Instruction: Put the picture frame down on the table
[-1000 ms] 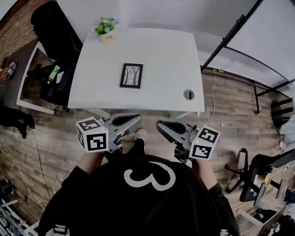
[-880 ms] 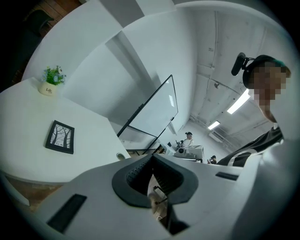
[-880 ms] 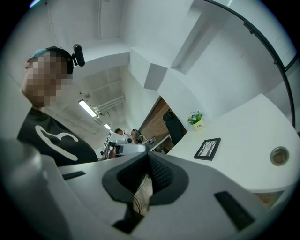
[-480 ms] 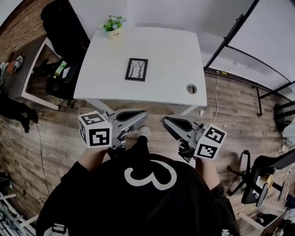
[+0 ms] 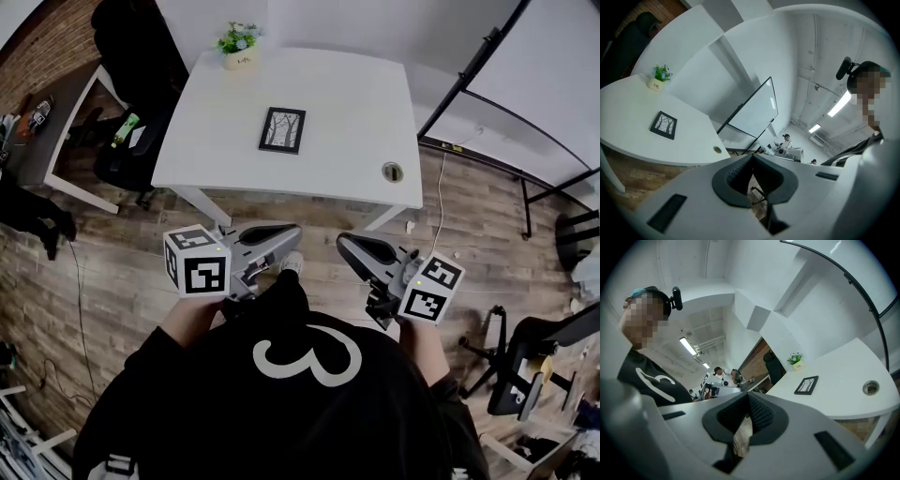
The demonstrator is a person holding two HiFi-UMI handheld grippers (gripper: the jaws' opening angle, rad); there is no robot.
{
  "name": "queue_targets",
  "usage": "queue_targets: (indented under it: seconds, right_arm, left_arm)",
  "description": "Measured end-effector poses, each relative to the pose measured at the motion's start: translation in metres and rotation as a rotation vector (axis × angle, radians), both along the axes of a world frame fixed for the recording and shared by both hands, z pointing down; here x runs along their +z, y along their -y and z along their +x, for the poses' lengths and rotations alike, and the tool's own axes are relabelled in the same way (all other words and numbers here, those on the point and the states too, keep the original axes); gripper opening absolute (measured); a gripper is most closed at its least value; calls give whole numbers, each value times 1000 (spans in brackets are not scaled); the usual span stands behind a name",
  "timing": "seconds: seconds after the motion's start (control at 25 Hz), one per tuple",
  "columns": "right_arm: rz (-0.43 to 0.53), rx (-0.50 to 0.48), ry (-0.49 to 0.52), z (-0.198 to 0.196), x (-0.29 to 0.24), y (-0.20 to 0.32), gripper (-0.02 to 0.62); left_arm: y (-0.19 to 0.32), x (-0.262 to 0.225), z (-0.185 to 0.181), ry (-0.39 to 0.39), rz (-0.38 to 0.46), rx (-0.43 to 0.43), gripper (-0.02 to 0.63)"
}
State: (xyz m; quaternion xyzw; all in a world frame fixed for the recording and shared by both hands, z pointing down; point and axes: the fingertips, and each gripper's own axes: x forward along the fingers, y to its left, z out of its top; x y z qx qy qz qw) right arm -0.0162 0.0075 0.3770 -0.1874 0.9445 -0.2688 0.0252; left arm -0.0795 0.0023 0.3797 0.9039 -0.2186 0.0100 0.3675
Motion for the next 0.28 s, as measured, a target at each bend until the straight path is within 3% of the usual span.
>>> queue_targets:
  seconds: [0.28]
  right_arm:
    - [12,-3,-4,0,-1,-1,21]
  left_arm:
    - [-3,5,0,-10,-17,-25,15]
